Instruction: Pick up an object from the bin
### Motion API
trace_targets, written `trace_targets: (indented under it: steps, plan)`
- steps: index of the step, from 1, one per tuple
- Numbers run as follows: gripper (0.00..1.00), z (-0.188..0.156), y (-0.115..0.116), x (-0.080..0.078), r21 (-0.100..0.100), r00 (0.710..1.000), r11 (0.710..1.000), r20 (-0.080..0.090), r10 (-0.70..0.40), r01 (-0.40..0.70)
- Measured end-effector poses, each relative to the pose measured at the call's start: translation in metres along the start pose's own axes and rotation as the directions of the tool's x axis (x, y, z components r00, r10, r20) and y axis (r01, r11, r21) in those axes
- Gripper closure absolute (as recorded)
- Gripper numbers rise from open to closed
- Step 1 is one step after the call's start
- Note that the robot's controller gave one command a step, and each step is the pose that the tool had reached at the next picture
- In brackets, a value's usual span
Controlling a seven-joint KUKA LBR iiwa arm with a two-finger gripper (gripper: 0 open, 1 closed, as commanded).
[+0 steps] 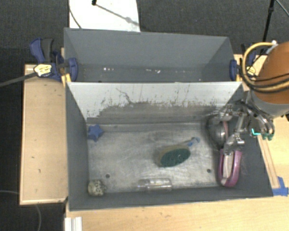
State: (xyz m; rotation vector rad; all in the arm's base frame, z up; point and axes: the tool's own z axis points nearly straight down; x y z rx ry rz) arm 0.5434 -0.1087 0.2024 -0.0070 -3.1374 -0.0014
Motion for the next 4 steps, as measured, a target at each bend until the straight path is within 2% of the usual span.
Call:
trace_targets:
  steps: [1,2,3,4]
  plan:
    - [0.0,0.027,-0.015,0.031,0.001,1.0,1.0,0.002,-0.025,0.025]
    - [0.0,0.131,0.057,0.012,0.003,0.983,0.984,0.018,-0.181,0.181]
    - [1.0,0.128,0.055,0.011,0.006,0.983,0.983,0.02,-0.182,0.182]
    - [1.0,-0.015,0.062,-0.009,0.004,0.989,0.99,0.016,-0.144,0.144]
